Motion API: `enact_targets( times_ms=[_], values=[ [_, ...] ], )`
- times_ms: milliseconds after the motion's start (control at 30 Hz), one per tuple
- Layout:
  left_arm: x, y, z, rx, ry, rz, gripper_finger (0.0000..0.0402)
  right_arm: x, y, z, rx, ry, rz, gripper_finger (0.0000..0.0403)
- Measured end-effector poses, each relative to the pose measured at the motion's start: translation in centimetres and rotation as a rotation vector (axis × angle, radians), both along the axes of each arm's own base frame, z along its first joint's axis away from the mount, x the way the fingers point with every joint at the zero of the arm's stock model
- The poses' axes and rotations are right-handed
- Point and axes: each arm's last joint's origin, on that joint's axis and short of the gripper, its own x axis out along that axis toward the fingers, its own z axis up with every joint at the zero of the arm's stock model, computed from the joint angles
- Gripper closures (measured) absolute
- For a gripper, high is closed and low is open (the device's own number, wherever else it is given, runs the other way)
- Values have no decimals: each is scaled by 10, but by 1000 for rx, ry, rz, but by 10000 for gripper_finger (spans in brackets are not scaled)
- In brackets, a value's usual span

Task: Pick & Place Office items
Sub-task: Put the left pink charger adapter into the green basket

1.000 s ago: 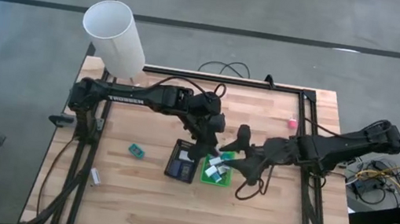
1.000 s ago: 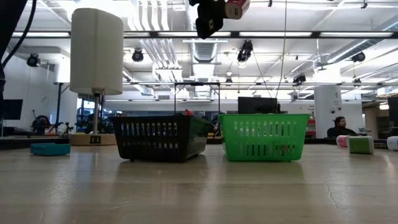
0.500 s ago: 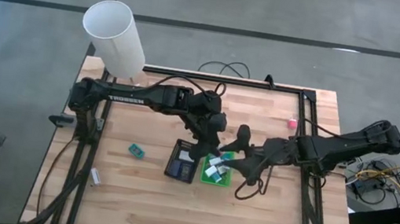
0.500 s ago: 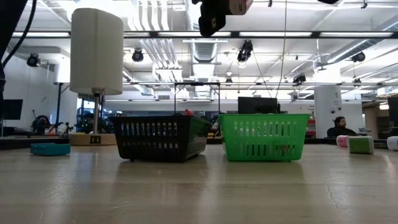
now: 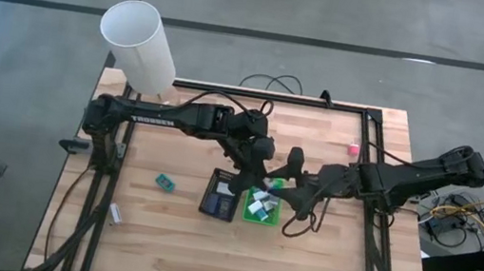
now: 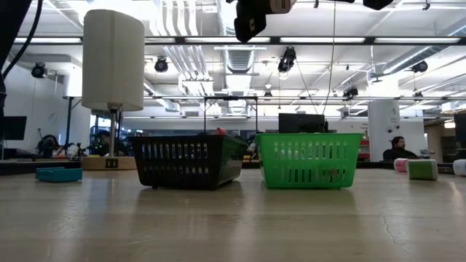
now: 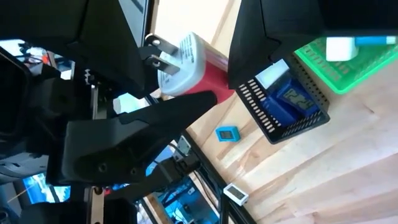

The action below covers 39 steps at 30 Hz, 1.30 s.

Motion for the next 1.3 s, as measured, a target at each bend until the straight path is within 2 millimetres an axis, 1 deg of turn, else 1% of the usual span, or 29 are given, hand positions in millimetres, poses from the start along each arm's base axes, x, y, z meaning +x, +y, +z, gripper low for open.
enact_targets(
  times_ms=[167, 367, 500, 600, 833, 1300],
  values=[
    [1, 0, 1, -6, -18, -8, 275, 3, 1, -6, 12, 22, 1, 175],
    [2, -1, 1, -26, -27, -16, 275, 21, 5, -20, -22, 74, -3, 175],
    [-1, -1, -2, -25, 15, -11, 275, 31, 7, -21, -50, 110, 5, 175],
    [-1, -1, -2, -24, 19, -11, 275, 35, 8, -16, -40, 148, 0, 175],
    [-1, 1, -1, -24, 14, -9, 275, 36, 9, -7, -11, 209, -29, 180],
    [-4, 0, -1, -16, 42, -13, 276, 29, 6, -2, 40, 210, -52, 216]
  ],
)
